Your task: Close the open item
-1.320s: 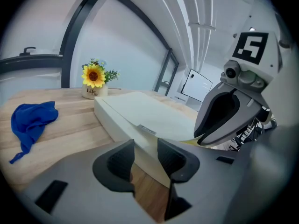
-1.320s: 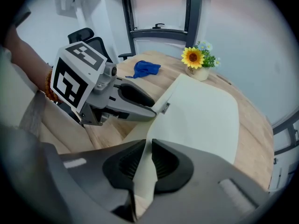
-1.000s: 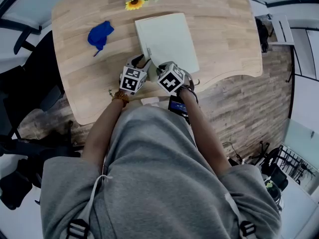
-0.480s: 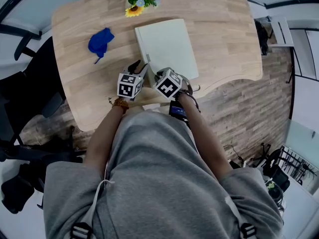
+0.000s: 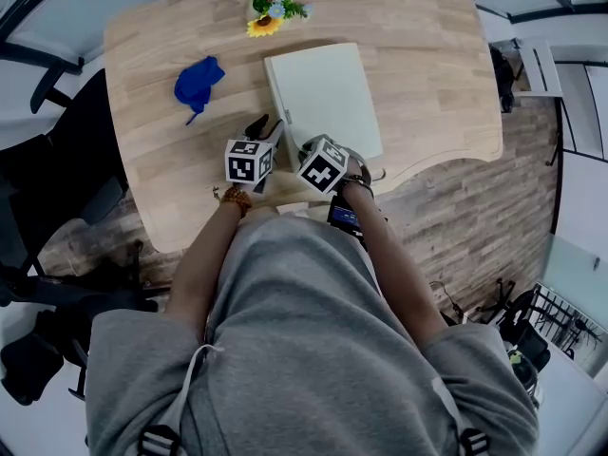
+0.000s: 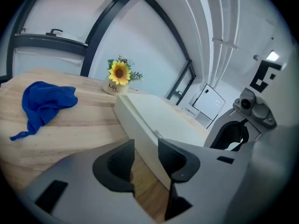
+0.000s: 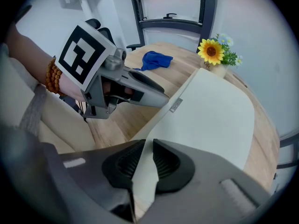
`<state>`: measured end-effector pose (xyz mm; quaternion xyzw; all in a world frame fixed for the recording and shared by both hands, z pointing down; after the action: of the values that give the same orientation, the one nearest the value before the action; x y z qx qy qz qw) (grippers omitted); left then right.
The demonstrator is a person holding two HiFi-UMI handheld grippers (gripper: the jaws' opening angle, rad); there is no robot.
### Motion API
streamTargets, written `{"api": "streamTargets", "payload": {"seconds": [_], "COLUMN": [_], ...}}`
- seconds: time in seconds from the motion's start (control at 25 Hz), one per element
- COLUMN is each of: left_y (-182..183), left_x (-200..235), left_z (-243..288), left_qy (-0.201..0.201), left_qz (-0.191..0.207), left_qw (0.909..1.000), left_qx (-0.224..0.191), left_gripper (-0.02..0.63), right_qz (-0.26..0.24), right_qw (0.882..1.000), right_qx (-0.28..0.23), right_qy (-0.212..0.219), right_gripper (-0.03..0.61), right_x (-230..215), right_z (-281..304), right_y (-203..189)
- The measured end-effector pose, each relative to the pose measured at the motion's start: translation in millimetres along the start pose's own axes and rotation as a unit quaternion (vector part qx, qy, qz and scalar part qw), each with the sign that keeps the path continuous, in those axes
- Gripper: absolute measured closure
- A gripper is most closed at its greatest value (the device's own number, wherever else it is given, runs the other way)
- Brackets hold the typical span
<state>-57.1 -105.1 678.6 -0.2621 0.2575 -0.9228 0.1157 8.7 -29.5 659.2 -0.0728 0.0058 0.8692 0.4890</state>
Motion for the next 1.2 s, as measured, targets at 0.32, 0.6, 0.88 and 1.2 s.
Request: {"api": "streamTargets", "payload": {"seconds": [0.32,0.6,0.88,1.2], "left_y": [0,0,14,20], "left_x": [0,1,-1,3], "left_z": [-2,-1,3,23], "left_qy": [0.002,0.000,-0.007,-0.033], "left_qz": [-0.006,-0.011,-0.026,-0.112], "left_qw": [1.0000,0.9999,0.9994,0.9931], "left_qx": [0.002,0.000,-0.021,0.008], "left_gripper": [0.457,0.457,0.457,0.432], "right_qz": [-0.008,-0.022,-0.017,-0.005], "right_qw": [1.000,1.000,1.000,1.000], "right_qx": [0.002,0.015,0.010,-0.013], "right_qy": [-0.006,-0.015,-0.017,-0.011], "right_gripper": [0.518,0.507,0.502,0.488], "right_x": [2,3,3,3], "right_z": [0,10,11,11], "right_y": [-1,0,0,0]}}
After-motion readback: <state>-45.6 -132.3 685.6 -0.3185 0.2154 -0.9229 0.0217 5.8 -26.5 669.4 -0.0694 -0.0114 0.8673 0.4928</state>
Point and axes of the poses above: the fingertips, and each gripper's own axes: z forward along the fingers, x to its left, y out of its top, the point moved 1 cm from there along -z, backward along the fingers, and after that the axes turned 13 degrees about x, right-handed, at the moved point
